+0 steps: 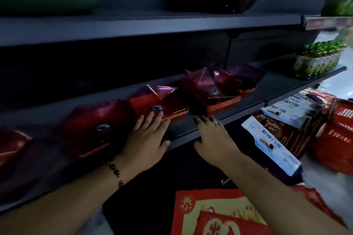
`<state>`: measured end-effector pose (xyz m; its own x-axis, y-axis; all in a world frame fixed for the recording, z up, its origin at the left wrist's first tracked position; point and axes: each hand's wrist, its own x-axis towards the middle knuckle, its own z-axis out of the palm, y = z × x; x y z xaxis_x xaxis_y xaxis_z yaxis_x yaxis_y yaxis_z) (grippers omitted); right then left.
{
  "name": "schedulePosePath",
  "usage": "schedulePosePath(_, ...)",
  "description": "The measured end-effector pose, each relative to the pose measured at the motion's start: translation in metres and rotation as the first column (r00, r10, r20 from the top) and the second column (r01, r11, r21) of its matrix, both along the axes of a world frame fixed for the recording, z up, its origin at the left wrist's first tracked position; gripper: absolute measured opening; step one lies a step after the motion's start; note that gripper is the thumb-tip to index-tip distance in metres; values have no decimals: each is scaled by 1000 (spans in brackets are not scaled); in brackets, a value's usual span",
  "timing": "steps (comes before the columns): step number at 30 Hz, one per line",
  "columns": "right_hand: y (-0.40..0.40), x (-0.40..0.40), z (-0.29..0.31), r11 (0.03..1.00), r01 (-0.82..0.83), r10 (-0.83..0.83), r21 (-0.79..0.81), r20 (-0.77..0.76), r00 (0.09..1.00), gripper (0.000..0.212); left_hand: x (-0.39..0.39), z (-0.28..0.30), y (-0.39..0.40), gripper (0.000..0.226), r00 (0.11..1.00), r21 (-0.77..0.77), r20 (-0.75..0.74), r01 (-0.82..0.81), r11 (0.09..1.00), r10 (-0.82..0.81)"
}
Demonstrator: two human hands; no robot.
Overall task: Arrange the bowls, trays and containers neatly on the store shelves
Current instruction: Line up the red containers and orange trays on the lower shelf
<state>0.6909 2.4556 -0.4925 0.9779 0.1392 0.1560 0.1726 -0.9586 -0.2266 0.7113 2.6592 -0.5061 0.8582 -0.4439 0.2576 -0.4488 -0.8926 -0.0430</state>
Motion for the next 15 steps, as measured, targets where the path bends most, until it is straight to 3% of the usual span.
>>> schedulePosePath(11,115,-77,-10,998,-63,62,-1,-111,992,73,-102,-15,135,65,989,18,-76,-124,992,125)
schedulePosePath(15,136,-90,-9,998,-63,63,4,-75,995,72,-116,-18,161,65,984,44,-101,-145,989,148)
